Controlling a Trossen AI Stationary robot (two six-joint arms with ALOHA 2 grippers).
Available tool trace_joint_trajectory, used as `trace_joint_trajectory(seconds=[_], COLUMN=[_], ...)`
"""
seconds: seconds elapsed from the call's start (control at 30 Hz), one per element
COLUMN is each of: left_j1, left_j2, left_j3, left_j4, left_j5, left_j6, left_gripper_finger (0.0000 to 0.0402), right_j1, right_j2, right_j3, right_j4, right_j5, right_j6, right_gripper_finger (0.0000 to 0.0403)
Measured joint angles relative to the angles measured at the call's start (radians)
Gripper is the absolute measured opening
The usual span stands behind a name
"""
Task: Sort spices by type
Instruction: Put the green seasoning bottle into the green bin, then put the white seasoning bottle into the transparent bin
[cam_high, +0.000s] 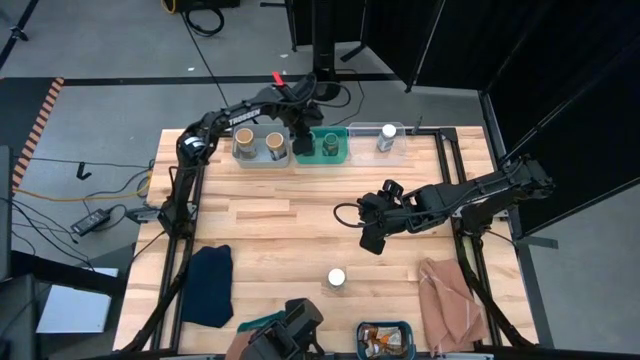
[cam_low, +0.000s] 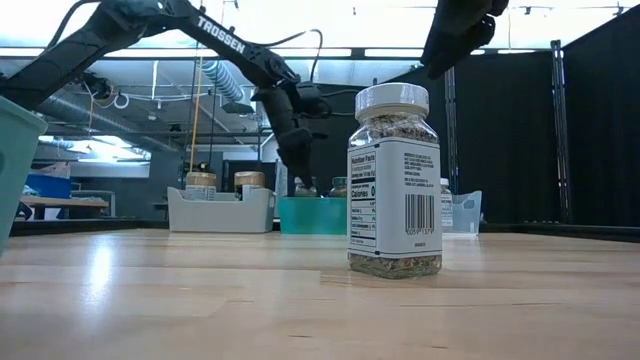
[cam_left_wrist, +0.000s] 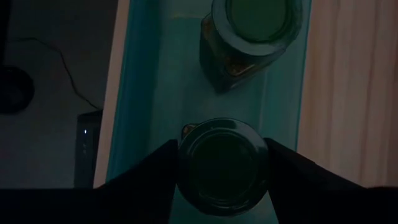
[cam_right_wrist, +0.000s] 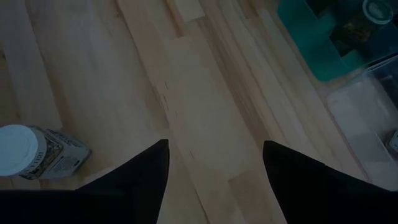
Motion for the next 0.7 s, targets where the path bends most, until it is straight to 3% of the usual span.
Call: trace_joint_trajectory(seconds=[0.4, 0.7], left_j1=[-0.001, -0.001], left_j2=[0.000, 0.000], left_j3=[0.000, 0.066], left_j4=[-0.012, -0.084], left_j5=[-0.053, -0.053], left_j6=[-0.003, -0.003], left_gripper_finger=[0.0289, 0.0300], right_j1=[0.000, 0.000], right_j2=[0.000, 0.000], right_j3=[0.000, 0.000], right_j4=[0.000, 0.001], right_j5=[0.000, 0.000], right_j6=[-0.002, -0.002], right_gripper_finger=[0.0282, 0.0295])
